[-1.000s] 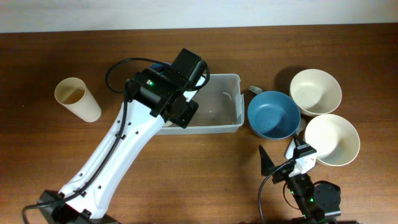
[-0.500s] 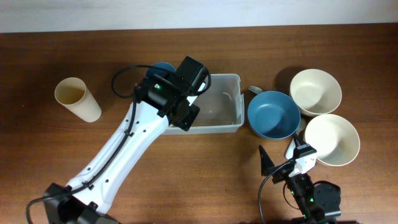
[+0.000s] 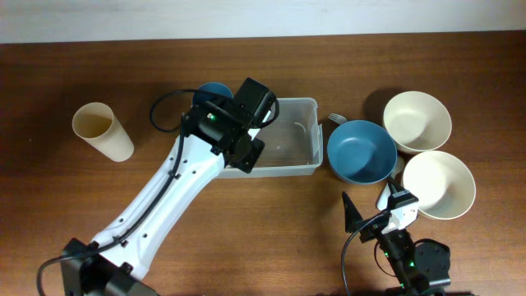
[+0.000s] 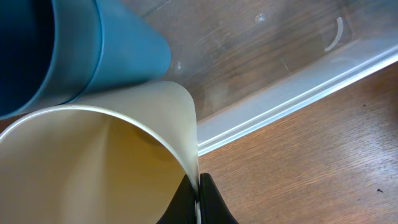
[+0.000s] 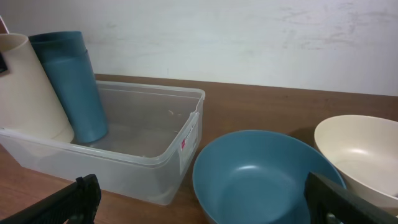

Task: Pack container
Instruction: 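Lower the cream cup beside the blue cups and open the left gripper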

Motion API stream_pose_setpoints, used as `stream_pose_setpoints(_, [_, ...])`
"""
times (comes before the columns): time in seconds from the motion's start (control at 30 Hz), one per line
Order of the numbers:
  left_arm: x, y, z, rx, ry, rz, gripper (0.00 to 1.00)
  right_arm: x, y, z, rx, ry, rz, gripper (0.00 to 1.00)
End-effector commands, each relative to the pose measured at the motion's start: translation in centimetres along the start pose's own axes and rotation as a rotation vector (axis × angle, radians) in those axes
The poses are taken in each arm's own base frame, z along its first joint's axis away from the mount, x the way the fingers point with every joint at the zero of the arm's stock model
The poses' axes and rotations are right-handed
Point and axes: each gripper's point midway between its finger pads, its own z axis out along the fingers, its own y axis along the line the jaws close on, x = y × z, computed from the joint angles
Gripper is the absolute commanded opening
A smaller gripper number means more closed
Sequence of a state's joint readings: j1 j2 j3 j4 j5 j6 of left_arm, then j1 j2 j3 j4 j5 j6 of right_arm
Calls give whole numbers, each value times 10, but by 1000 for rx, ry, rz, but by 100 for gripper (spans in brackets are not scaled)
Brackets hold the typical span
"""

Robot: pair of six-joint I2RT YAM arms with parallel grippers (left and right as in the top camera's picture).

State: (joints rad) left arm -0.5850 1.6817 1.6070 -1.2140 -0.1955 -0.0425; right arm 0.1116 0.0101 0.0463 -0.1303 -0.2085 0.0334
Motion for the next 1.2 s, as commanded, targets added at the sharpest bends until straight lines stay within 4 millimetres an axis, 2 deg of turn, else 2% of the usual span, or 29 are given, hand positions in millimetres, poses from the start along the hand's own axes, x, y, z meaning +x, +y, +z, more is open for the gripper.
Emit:
stream_pose_setpoints(0.0, [2,3,15,-17,42,-18,2,3,1,0,-4,2,8,99])
stream_pose_setpoints(0.33, [-1,0,37,-19,74,-13,2,3,1,0,-4,2,8,99])
stream_pose_setpoints(0.57, [1,8,50,-26,108,-37,2,3,1,0,-4,2,8,99])
stream_pose_setpoints(0.6, [2,9,51,-27,114,-40,6,3,1,0,-4,2,8,99])
stream_pose_setpoints(0.7, [3,12,52,-29,119,-45,29,3,1,0,-4,2,8,99])
stream_pose_setpoints(0.77, [3,12,52,-29,118,-46,40,3,1,0,-4,2,8,99])
stream_pose_setpoints(1.0, [0,12,49,-29,107,-47,42,3,1,0,-4,2,8,99])
stream_pose_setpoints(1.17, [-14,15,37,-28,63,-56,43,3,1,0,-4,2,8,99])
